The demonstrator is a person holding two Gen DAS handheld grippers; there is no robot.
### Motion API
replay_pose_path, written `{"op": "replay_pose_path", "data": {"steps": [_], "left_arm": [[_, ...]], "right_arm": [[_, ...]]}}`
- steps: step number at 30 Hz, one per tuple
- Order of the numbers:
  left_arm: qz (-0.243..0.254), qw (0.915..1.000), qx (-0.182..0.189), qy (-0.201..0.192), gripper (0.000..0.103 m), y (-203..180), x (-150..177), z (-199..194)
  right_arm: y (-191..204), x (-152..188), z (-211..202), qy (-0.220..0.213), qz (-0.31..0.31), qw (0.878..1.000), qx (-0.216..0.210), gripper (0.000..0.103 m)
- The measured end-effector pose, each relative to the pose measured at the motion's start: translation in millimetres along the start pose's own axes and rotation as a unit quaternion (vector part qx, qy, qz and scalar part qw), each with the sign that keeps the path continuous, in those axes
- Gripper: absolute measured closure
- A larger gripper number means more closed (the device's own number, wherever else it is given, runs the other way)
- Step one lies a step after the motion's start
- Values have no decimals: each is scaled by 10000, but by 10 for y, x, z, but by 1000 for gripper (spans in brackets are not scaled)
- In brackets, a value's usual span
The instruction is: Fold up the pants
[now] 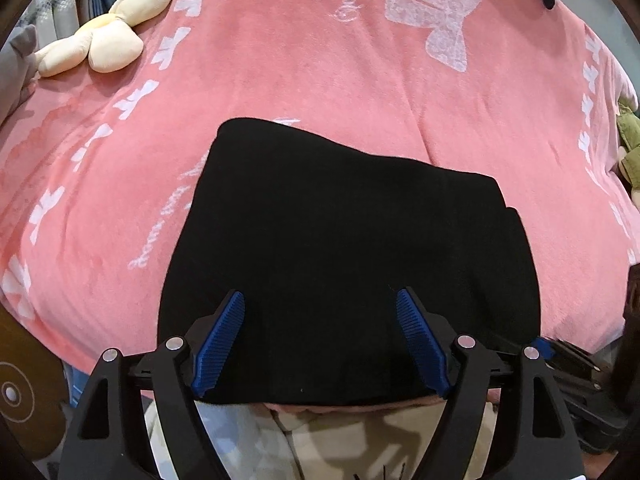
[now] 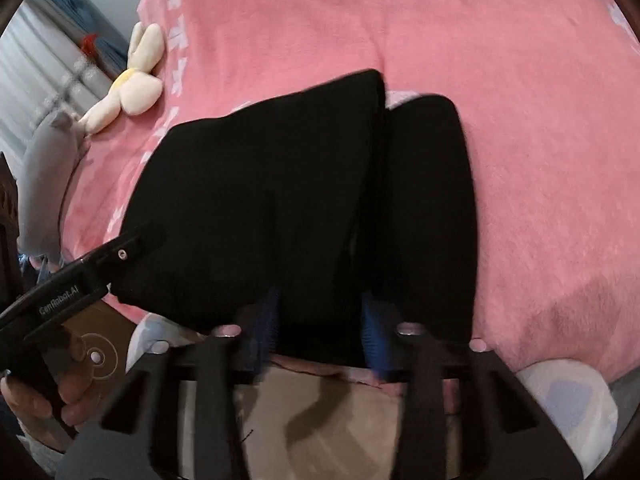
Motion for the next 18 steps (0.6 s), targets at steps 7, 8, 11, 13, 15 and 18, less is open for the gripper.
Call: {"op": "replay_pose_path", "data": {"steps": [7,8,11,13,15,18], "left_arm": [[-570,9974,314,-308,17,372,-76,-323],[-668,9970,315,-225,17,428,-77,-265],[-965,9945,357,201,17,601,-63,-43],[-1131,9921,463,300,17,690,-46,12],[-1233,9898,634,335,17,747,-58,72],[-1355,9863,748,572,17,814,-81,308]], "right_arm": [[-107,-82,-278,-94,-415,9980,457,62],[-202,-11,-120,201,-313,9981,494,59],[-340,77,-231,-89,262,9995,180,35],[-371,-42,-422,-555,349,9968,459,15],[-402,-177,-442,-698,342,9960,451,15],[-554,-273,-255,-536,653,9963,126,15]]}}
Point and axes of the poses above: each gripper's, at about its wrist camera, not at the fingertips, and z roughly the way its jaws point, y to its left, x to its underside, the point moved 3 cm from there along z, roughly the way its jaws point, and after that the axes turned 6 degrees about -z, right-handed, at the moved point
